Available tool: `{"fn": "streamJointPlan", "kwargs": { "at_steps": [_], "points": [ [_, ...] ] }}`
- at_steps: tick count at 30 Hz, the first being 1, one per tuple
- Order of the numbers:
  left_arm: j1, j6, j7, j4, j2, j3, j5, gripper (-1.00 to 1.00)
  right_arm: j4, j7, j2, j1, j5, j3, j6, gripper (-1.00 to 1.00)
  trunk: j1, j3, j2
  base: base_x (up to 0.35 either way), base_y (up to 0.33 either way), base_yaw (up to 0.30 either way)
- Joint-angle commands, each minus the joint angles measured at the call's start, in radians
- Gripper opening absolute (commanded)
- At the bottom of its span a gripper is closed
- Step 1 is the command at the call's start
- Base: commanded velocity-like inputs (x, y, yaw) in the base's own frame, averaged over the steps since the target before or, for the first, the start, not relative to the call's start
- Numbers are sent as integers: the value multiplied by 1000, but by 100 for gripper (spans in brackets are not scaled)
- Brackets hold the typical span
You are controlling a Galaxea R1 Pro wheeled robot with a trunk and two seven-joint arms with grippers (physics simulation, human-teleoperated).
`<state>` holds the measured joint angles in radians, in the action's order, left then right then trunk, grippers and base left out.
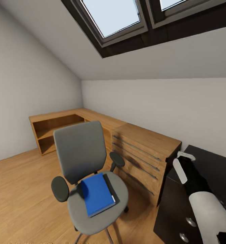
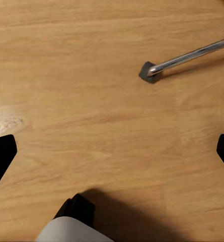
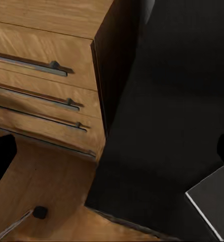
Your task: In the bedroom, organize the workspace by keeping the computer under the desk, ensuring the monitor is on the desk, placing the keyboard on the desk next to the monitor, placing the mouse on the desk next to the keyboard, moving the folder from the swivel chair onto the desk next to the mouse, stacking the notebook on top of the folder with the pen on top of the notebook, and positioning the swivel chair next to the desk.
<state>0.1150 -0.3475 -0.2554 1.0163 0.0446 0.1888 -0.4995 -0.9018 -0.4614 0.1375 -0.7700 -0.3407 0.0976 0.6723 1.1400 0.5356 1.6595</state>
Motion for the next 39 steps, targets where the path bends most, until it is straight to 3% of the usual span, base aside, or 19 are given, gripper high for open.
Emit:
{"fn": "streamJointPlan", "kwargs": {
  "at_steps": [1,5,8,9,12,16,20,25,39],
  "points": [
    [0,-4,-6,2,0,-1,-10,100,-62,-45,-20,34,-10,-1,4,100,0,1,1,0,0,275],
    [0,-4,-6,2,1,-2,-9,100,-264,-134,-93,144,-10,-4,30,100,0,2,1,0,0,275],
    [0,-4,-5,2,4,-2,-10,100,-444,-180,-191,252,-10,-15,73,100,0,3,1,0,0,274],
    [0,-4,-5,2,4,-2,-8,100,-476,-189,-240,280,-8,-47,79,100,0,4,1,0,0,274],
    [0,-4,-5,3,1,-4,-5,100,-468,-193,-274,295,-10,-117,81,100,0,5,1,0,0,274],
    [0,-4,-5,3,0,-6,-4,100,-426,-189,-288,299,-12,-141,63,100,0,7,1,0,0,274],
    [0,-4,-5,2,-1,-12,-3,100,-287,-190,-289,299,-8,-206,-69,100,0,9,1,0,0,273],
    [0,-4,-6,2,1,-34,-2,100,-252,-193,-289,299,-5,-249,-112,100,0,12,1,0,0,269],
    [0,-3,-4,4,4,-46,-4,100,-234,-193,-285,299,-1,-260,-123,100,0,24,1,0,0,245]
  ]
}}
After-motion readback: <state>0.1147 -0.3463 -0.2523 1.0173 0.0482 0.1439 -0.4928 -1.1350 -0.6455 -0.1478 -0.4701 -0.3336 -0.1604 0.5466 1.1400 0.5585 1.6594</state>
